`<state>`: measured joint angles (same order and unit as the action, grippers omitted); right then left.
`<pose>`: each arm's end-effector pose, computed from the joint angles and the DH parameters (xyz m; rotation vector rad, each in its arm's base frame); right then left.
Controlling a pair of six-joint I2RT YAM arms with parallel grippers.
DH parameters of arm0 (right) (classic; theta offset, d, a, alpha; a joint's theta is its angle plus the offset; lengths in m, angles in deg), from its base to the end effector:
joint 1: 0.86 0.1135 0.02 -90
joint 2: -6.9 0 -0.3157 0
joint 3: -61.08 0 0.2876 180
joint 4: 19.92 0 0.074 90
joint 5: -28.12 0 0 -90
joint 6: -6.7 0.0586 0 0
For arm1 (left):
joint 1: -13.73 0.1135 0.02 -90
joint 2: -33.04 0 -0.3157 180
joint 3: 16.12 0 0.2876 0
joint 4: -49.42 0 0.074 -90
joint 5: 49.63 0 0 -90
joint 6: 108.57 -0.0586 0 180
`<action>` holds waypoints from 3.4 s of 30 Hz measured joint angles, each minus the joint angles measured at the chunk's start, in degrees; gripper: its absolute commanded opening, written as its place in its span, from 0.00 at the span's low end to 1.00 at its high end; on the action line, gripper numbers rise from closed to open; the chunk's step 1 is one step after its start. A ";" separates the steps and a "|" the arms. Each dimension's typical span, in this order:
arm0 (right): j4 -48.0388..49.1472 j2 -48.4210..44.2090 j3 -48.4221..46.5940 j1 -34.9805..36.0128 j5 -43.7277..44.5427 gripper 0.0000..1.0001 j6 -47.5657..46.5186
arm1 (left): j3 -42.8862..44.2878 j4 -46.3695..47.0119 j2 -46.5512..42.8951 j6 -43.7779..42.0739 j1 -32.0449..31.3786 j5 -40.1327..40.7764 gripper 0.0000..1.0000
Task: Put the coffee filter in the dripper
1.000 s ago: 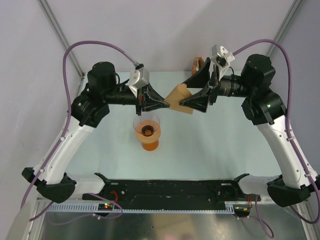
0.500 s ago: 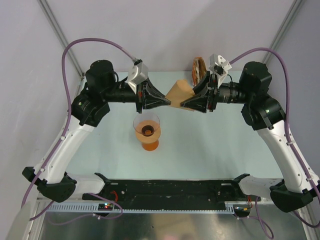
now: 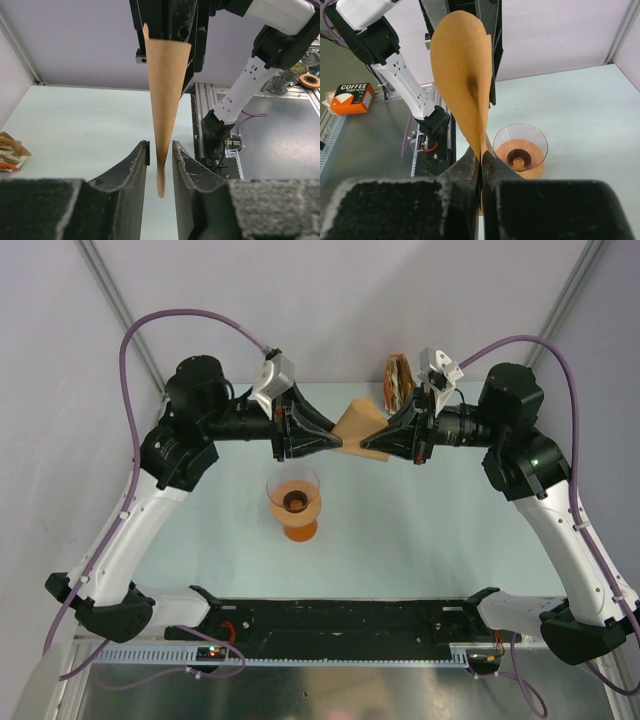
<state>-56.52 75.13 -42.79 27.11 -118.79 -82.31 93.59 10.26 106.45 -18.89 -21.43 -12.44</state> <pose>0.1913 0.1572 0.5725 -1.1334 1.2791 1.1622 0.1946 -0.1942 0.5809 1.1881 1.2730 -1.1943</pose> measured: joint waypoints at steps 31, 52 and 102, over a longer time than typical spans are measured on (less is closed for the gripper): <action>-0.90 0.02 0.00 1.62 1.14 0.00 -4.42 | 7.15 1.79 4.22 6.08 -0.39 -0.11 0.18; -1.33 0.70 0.11 1.97 1.14 0.00 -6.03 | 11.21 4.07 6.14 10.03 -0.57 -0.33 0.16; 15.39 2.36 -0.66 -8.07 -1.18 0.90 19.69 | -2.08 18.08 -0.31 23.02 5.31 -1.49 0.00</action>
<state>-41.13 77.49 -43.45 19.04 -119.97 -62.61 91.51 28.34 106.14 4.12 -16.12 -13.93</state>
